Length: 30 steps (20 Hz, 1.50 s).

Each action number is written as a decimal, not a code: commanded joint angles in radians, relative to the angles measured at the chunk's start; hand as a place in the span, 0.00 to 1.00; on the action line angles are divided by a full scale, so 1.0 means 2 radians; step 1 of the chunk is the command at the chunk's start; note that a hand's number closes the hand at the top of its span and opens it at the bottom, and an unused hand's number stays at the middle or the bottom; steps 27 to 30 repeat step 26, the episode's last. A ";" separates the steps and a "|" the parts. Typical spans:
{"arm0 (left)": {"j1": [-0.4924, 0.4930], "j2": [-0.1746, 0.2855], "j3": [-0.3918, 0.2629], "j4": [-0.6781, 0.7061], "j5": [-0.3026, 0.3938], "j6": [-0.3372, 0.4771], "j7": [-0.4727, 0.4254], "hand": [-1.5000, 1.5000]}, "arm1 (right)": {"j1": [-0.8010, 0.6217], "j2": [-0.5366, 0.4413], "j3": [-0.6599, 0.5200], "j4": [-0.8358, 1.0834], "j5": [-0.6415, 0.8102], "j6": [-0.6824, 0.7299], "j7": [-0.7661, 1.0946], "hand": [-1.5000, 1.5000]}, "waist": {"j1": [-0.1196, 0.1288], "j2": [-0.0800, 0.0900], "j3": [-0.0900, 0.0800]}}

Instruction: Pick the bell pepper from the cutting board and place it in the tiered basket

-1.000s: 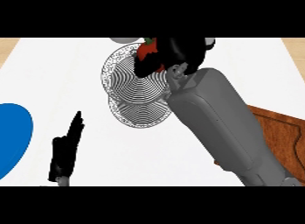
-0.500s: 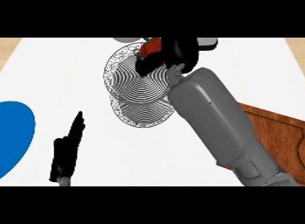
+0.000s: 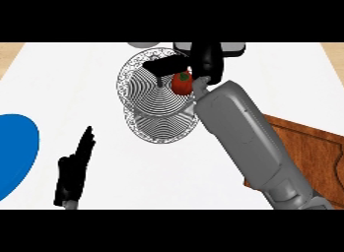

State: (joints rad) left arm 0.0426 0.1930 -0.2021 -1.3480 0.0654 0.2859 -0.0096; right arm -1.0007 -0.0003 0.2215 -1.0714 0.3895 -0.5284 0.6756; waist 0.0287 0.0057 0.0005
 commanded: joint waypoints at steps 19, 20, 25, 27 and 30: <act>0.047 0.003 0.019 -0.033 0.004 0.008 0.009 0.50 | 0.312 -0.251 -0.206 -0.425 -0.102 0.061 0.077 0.00 | -0.050 -0.011 0.001; 0.039 0.006 0.031 -0.024 0.006 0.012 0.010 0.50 | 0.337 -0.265 -0.233 -0.426 -0.131 0.080 0.071 0.00 | -0.048 -0.009 0.001; 0.049 -0.002 0.013 -0.039 -0.008 0.014 0.012 0.50 | 0.458 -0.277 -0.351 -0.489 -0.265 0.161 0.005 0.00 | -0.041 -0.008 0.001; 0.052 0.008 0.021 -0.037 0.000 0.001 0.000 0.50 | 0.471 -0.277 -0.383 -0.473 -0.298 0.182 -0.024 0.00 | -0.039 -0.007 0.001; 0.052 0.008 0.021 -0.037 0.000 0.001 0.000 0.50 | 0.471 -0.277 -0.383 -0.473 -0.298 0.182 -0.024 0.00 | -0.039 -0.007 0.001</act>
